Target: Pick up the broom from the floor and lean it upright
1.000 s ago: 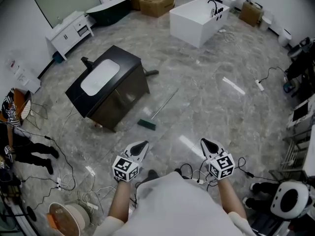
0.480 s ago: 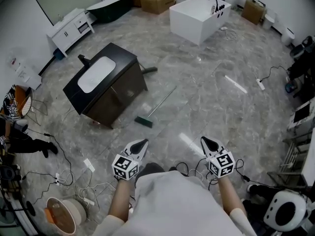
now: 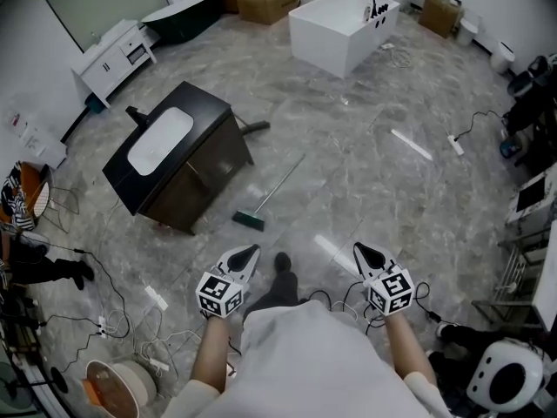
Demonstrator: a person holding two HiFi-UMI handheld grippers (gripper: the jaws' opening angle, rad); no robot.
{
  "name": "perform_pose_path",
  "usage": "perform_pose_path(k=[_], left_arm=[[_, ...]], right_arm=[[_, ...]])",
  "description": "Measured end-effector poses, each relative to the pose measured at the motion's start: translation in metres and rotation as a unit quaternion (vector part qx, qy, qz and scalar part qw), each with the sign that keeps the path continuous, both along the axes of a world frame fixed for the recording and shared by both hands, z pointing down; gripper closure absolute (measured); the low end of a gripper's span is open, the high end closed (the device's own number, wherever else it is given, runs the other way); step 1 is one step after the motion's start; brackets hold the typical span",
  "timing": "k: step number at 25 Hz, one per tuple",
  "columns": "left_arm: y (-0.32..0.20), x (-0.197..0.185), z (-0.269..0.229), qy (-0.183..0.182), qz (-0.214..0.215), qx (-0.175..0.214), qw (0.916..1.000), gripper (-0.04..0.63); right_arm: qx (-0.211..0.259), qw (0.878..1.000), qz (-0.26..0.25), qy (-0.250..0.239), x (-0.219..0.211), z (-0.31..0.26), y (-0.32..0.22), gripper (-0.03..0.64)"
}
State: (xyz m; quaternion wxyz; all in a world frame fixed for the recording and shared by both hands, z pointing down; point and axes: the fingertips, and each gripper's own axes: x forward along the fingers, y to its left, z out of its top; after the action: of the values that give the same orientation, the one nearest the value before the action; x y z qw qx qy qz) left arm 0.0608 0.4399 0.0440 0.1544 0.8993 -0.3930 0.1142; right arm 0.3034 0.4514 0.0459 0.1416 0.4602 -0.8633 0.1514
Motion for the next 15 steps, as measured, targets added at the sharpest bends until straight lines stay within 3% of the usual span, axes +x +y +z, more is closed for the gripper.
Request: perform_pose_path(k=[7, 15], left_arm=[[-0.063, 0.001, 0.012, 0.004, 0.02, -0.007, 0.9998, 0.584], [-0.164, -0.02, 0.028, 0.006, 0.034, -0.023, 0.9991, 0.584]], right_arm=[[-0.01, 1.0, 0.011, 0.018, 0.002, 0.008, -0.051, 0.615], [-0.025, 0.999, 0.016, 0.037, -0.018, 0.017, -0.151, 0.615]])
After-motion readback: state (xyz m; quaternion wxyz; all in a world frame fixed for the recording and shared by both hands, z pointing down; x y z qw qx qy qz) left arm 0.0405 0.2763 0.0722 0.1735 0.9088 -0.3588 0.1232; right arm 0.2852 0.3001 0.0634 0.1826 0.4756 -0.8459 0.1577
